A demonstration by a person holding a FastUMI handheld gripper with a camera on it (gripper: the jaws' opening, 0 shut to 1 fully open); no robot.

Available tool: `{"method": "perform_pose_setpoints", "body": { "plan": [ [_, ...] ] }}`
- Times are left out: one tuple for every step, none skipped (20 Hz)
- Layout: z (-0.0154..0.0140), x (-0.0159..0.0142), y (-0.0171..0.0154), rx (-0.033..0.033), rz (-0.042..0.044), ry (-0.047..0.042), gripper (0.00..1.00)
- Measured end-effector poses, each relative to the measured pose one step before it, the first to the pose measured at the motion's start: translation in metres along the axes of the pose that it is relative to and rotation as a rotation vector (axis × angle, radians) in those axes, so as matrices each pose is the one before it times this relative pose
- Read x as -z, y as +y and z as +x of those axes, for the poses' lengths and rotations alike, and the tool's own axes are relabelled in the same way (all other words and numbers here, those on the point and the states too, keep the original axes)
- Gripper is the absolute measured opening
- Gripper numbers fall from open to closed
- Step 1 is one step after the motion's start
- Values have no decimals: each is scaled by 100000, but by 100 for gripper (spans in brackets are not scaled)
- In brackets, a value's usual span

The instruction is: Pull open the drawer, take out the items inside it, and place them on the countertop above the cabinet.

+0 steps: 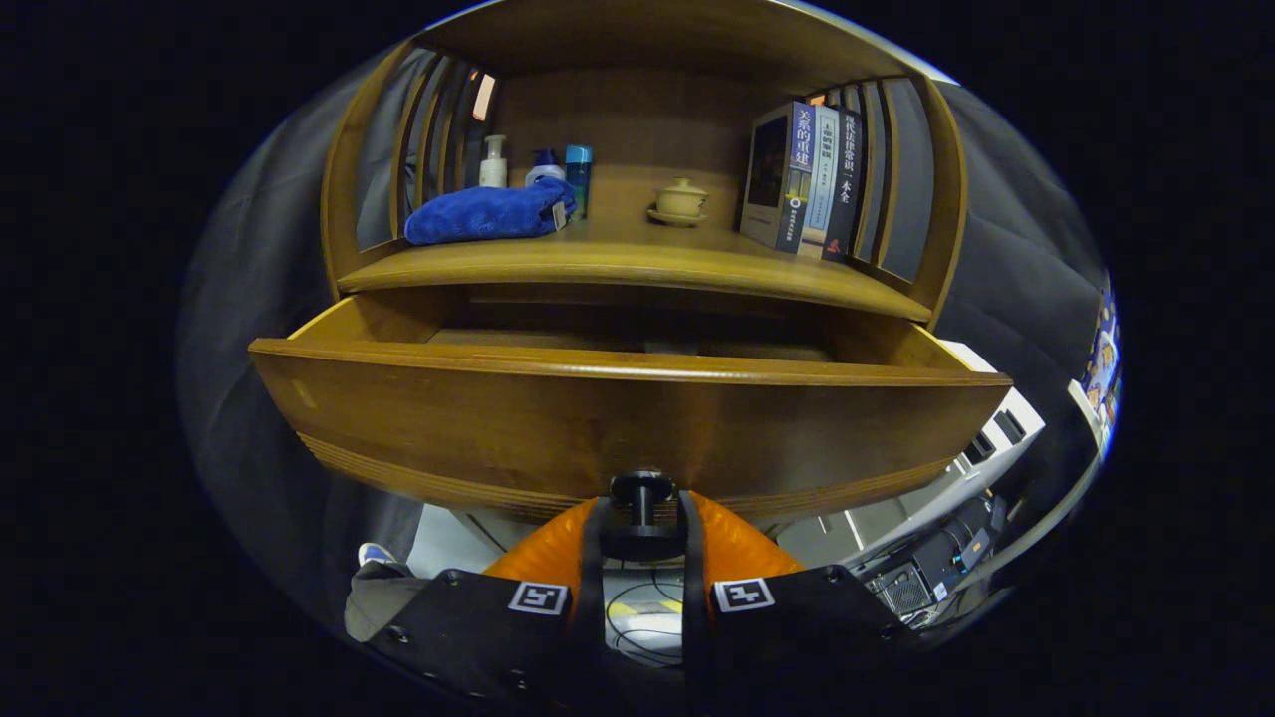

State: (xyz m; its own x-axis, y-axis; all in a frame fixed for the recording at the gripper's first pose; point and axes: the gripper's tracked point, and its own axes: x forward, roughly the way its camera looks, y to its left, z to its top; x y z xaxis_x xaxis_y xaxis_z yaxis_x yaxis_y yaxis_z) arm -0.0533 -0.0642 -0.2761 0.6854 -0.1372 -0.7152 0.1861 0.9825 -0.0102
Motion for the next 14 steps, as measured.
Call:
{"method": "perform_pose_setpoints", "body": {
  "plan": [
    [-526,406,17,61,775,829,40],
    [-410,295,2,206,539,480,40],
    [-318,187,-59,-50,170,270,40],
    [-388,136,2,-170,292,52,40],
    [-283,272,-8,-309,450,230,40],
    [-211,124,-19,-224,276,-113,40],
    [-352,196,20,-96,-125,176,40],
    [-422,231,-47,98,68,3,40],
    [-347,178,-72,6,277,300,40],
    [-335,351,5,24,615,602,40],
    [-320,327,-22,21,430,350,40],
    [-274,332,11,136,161,780,40],
    [-314,469,-30,302,-427,681,40],
    [-27,402,31,286,-359,1101,40]
  ]
}}
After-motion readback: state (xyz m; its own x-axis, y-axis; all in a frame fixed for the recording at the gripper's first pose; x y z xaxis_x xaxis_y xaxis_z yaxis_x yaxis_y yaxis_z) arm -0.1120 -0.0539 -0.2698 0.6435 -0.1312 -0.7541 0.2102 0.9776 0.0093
